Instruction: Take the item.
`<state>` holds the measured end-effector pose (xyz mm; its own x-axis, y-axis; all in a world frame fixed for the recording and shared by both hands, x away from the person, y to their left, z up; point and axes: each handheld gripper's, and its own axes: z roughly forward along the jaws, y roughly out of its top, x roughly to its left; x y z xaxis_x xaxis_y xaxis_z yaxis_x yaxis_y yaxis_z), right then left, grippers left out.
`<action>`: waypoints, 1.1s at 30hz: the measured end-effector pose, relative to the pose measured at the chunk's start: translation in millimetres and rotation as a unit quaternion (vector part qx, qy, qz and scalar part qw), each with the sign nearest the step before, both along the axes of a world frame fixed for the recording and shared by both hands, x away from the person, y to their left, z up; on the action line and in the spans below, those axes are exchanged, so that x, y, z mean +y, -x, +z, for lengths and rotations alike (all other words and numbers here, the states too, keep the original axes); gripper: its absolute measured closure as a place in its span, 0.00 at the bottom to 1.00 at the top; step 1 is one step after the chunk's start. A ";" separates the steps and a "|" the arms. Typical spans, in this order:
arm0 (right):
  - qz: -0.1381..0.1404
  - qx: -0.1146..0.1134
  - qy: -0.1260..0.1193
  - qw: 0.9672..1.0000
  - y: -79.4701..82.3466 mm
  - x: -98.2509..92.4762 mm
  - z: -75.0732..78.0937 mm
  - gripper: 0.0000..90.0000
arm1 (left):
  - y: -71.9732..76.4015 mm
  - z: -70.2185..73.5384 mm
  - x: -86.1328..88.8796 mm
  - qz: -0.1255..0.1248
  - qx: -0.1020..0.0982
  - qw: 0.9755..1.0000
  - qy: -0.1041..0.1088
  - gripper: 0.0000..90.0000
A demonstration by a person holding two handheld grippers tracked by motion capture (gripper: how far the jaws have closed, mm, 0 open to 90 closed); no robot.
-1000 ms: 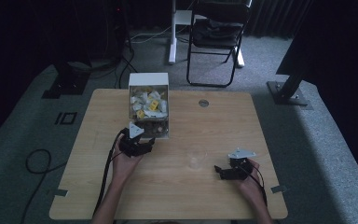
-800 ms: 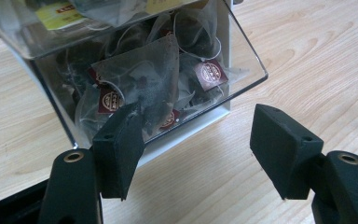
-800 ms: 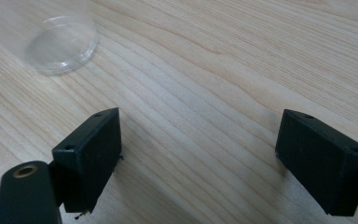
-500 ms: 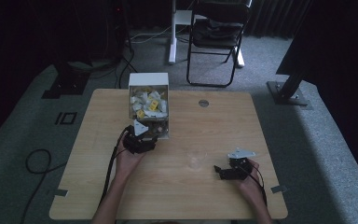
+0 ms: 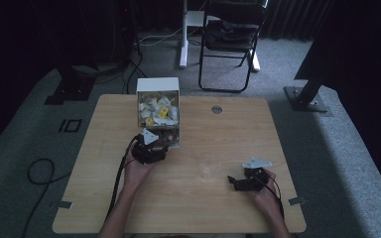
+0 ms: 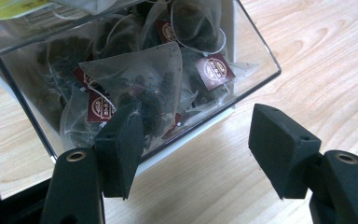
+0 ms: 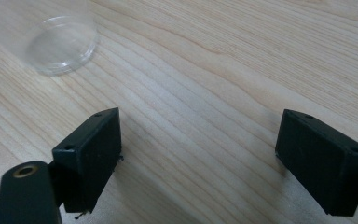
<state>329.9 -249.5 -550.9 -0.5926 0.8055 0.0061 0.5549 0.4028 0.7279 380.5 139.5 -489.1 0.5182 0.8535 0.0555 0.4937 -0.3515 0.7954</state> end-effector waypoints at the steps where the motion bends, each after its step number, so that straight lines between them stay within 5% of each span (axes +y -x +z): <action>1: 0.000 0.000 0.000 1.000 0.0 0.0 0.0 0.16 | 0.0 0.0 0.0 0.000 0.000 1.000 0.000 0.41; 18: 0.000 0.000 0.000 1.000 0.0 0.1 0.0 0.16 | 33.7 1.3 2.4 -0.012 0.012 1.000 0.017 0.47; 27: 0.000 0.000 0.000 1.000 0.0 0.0 0.0 0.16 | 35.8 10.6 -1.0 0.018 -0.031 0.999 0.020 0.50; 33: 0.000 0.000 0.000 1.000 -0.1 0.0 0.0 0.16 | 27.9 15.8 -4.6 0.035 -0.037 0.999 0.017 0.55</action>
<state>330.0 -249.5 -550.9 -0.5927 0.8054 0.0059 0.5545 0.4028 0.7282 352.6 134.9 -473.3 0.4521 0.8898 0.0623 0.4564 -0.2908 0.8409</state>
